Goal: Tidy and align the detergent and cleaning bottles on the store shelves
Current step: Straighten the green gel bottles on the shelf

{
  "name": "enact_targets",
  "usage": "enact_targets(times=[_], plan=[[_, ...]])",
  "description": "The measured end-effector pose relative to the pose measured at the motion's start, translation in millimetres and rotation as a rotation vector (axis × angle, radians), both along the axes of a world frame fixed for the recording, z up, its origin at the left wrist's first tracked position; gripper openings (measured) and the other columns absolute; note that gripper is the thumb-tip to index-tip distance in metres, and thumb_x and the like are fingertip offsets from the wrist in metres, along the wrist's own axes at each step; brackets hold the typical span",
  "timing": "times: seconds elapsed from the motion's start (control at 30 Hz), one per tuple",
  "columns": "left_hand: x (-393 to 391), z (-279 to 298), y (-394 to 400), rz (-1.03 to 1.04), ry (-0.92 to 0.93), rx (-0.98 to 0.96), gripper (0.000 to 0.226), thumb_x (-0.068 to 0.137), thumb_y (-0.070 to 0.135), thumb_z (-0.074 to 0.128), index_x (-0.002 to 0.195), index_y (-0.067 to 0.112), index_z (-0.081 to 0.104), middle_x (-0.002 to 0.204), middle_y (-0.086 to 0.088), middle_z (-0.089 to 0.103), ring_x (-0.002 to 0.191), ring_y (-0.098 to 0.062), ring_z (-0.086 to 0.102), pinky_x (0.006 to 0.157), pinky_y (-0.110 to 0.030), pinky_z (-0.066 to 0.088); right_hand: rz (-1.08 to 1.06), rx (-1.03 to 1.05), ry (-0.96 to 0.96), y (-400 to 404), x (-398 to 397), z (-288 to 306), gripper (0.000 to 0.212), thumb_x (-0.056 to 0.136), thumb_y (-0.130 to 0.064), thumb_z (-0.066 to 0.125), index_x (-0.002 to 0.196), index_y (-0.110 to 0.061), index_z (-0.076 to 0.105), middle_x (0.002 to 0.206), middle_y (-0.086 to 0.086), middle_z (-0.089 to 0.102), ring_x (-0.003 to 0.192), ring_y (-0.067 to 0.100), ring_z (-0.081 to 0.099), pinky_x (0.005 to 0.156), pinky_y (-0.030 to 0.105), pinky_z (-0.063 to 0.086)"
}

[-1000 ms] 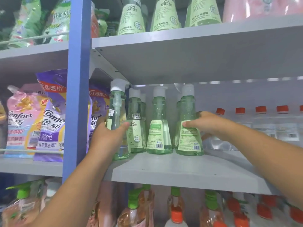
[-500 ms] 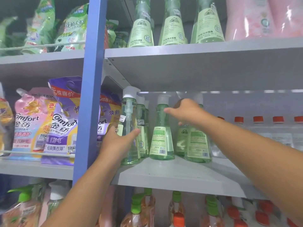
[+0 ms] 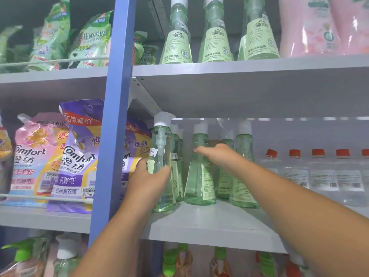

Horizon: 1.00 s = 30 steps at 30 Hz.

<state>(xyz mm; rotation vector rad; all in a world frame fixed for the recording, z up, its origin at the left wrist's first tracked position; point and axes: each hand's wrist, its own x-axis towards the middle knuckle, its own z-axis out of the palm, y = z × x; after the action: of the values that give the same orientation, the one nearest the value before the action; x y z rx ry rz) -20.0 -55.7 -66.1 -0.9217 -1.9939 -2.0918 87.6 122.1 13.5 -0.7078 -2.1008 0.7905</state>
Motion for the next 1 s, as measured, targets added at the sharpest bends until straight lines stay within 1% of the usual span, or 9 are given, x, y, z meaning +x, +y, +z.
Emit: enact_targets(times=[0.07, 0.17, 0.37, 0.53, 0.67, 0.77, 0.87, 0.93, 1.0], plan=[[1.2, 0.4, 0.0, -0.006, 0.0, 0.02, 0.061, 0.087, 0.037, 0.061, 0.146, 0.039, 0.042, 0.092, 0.026, 0.044, 0.084, -0.011, 0.048, 0.085, -0.035, 0.036, -0.016, 0.039, -0.012, -5.7, -9.9, -5.7, 0.084, 0.077, -0.071, 0.074, 0.128, -0.006, 0.056, 0.125, 0.007, 0.059, 0.109, 0.03, 0.061, 0.078, 0.031, 0.042], [2.3, 0.8, -1.9, -0.012, -0.005, 0.018, 0.062, 0.087, 0.037, 0.063, 0.145, 0.04, 0.042, 0.085, 0.034, 0.034, 0.075, 0.006, 0.039, 0.082, -0.034, 0.037, -0.052, 0.059, 0.018, -7.2, -13.8, -2.2, 0.056, 0.083, -0.054, 0.077, 0.108, -0.009, 0.055, 0.103, 0.004, 0.062, 0.08, 0.017, 0.057, 0.058, 0.027, 0.039], [5.2, -0.3, -5.2, -0.063, -0.026, 0.039, 0.041, 0.087, 0.031, 0.066, 0.11, 0.05, 0.038, 0.08, 0.032, 0.038, 0.071, 0.009, 0.039, 0.056, -0.022, 0.032, 0.027, -0.026, 0.07, -4.7, -13.8, -8.5, 0.089, 0.081, -0.06, 0.076, 0.144, -0.004, 0.049, 0.142, 0.011, 0.056, 0.124, 0.032, 0.056, 0.09, 0.039, 0.043], [6.0, 0.0, -6.4, -0.056, -0.006, 0.032, 0.055, 0.088, 0.031, 0.068, 0.136, 0.044, 0.045, 0.082, 0.033, 0.036, 0.07, 0.009, 0.041, 0.054, -0.021, 0.032, -0.035, 0.0, 0.065, -1.6, -8.2, -2.7, 0.045, 0.082, -0.053, 0.077, 0.094, -0.012, 0.063, 0.091, -0.002, 0.062, 0.076, 0.014, 0.057, 0.057, 0.027, 0.038], [0.9, -2.6, -3.8, -0.034, 0.044, 0.021, 0.07, 0.086, 0.034, 0.071, 0.148, 0.037, 0.04, 0.093, 0.025, 0.045, 0.085, -0.003, 0.056, 0.063, -0.025, 0.041, -0.038, 0.009, 0.045, -7.7, -3.9, -8.4, 0.036, 0.085, -0.05, 0.069, 0.076, -0.02, 0.051, 0.076, -0.004, 0.054, 0.066, 0.012, 0.05, 0.053, 0.029, 0.035], [0.6, -1.4, -3.6, -0.036, 0.043, -0.012, 0.073, 0.084, 0.036, 0.073, 0.149, 0.035, 0.039, 0.11, 0.015, 0.049, 0.102, -0.02, 0.061, 0.079, -0.034, 0.047, -0.061, 0.144, 0.212, -9.4, 3.4, -0.5, 0.024, 0.088, -0.044, 0.07, 0.084, -0.023, 0.059, 0.082, -0.005, 0.064, 0.076, 0.017, 0.063, 0.065, 0.03, 0.05], [4.4, -1.2, -6.4, -0.007, 0.054, -0.017, 0.061, 0.081, 0.037, 0.082, 0.131, 0.033, 0.048, 0.096, 0.022, 0.053, 0.081, -0.004, 0.058, 0.064, -0.021, 0.042, -0.304, 0.363, 0.532, 1.7, 43.3, 22.4, 0.02, 0.084, -0.039, 0.063, 0.097, -0.025, 0.067, 0.091, -0.007, 0.069, 0.082, 0.017, 0.066, 0.063, 0.023, 0.044], [7.3, -0.1, -8.0, 0.038, 0.09, -0.035, 0.059, 0.072, 0.043, 0.089, 0.115, 0.026, 0.054, 0.092, 0.019, 0.058, 0.079, -0.004, 0.062, 0.06, -0.026, 0.05, -0.449, 0.354, 0.491, 17.7, 71.4, 27.7, 0.034, 0.084, -0.046, 0.065, 0.108, -0.022, 0.066, 0.107, 0.0, 0.063, 0.084, 0.021, 0.064, 0.068, 0.028, 0.046], [8.7, 0.2, -8.9, 0.085, 0.141, -0.087, 0.064, 0.066, 0.052, 0.091, 0.112, 0.027, 0.054, 0.097, 0.012, 0.06, 0.089, -0.015, 0.065, 0.072, -0.036, 0.057, -0.479, 0.201, 0.199, 28.8, 83.4, 18.7, 0.063, 0.085, -0.06, 0.07, 0.124, -0.013, 0.057, 0.11, 0.005, 0.053, 0.093, 0.028, 0.064, 0.081, 0.041, 0.055]])
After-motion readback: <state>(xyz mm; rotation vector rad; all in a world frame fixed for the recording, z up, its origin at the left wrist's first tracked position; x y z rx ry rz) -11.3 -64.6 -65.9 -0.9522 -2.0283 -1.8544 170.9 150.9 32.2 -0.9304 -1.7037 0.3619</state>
